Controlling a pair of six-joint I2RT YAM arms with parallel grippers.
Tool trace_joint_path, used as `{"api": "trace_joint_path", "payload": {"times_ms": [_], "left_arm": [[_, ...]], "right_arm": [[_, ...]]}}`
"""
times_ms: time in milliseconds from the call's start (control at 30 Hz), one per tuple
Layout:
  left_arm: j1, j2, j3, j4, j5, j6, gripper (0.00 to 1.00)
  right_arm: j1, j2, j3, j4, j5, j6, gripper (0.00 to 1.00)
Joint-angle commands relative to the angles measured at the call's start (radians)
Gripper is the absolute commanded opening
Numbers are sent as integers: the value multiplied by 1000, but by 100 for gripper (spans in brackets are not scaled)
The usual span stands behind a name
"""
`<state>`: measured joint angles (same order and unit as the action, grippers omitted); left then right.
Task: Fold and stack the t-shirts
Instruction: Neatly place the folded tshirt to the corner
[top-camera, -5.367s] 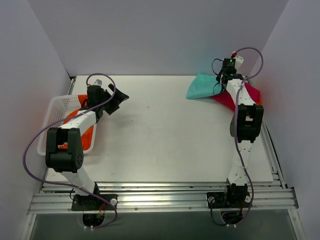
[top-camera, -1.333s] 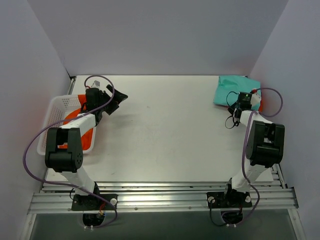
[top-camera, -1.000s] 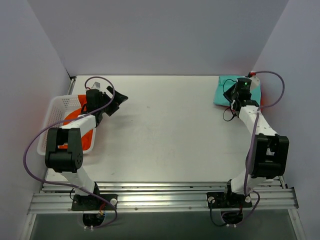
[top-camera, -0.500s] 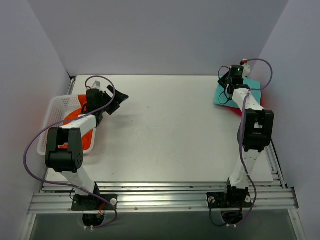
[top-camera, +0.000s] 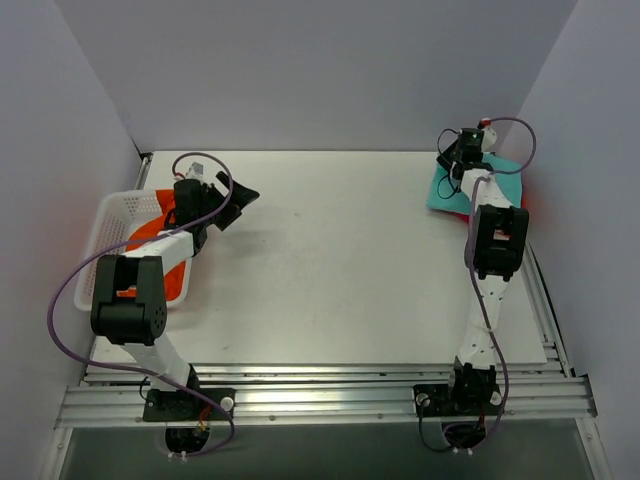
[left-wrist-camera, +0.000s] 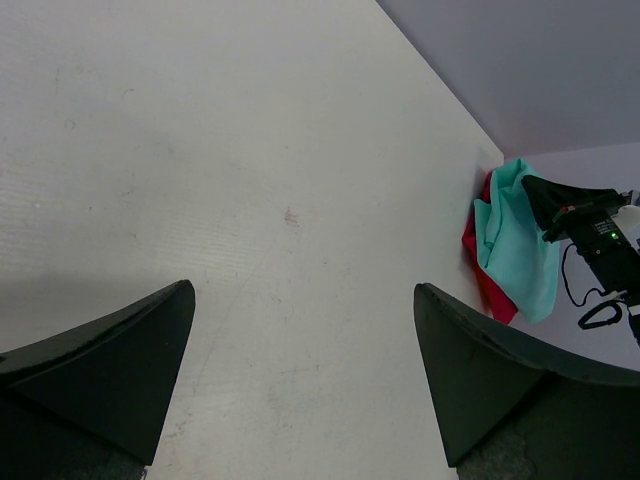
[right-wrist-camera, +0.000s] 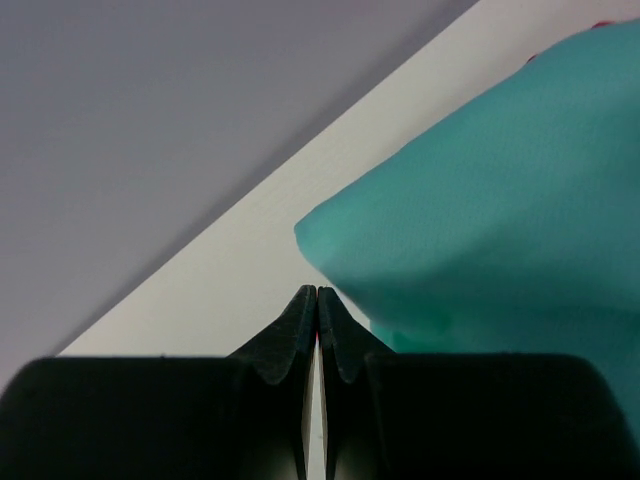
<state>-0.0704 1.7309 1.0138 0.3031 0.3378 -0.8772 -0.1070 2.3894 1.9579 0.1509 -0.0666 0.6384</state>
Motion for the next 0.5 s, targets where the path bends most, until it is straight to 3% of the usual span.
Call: {"api": "trace_joint_path", "payload": {"times_ms": [0,467], "left_arm": [[-2,-5,8,53,7,27,100],[-5,-1,31,27,-29,52,100]], "right_arm": [[-39,48,73,19,-4,-2,0],[-105,252,211,148,-50,98,0]]}}
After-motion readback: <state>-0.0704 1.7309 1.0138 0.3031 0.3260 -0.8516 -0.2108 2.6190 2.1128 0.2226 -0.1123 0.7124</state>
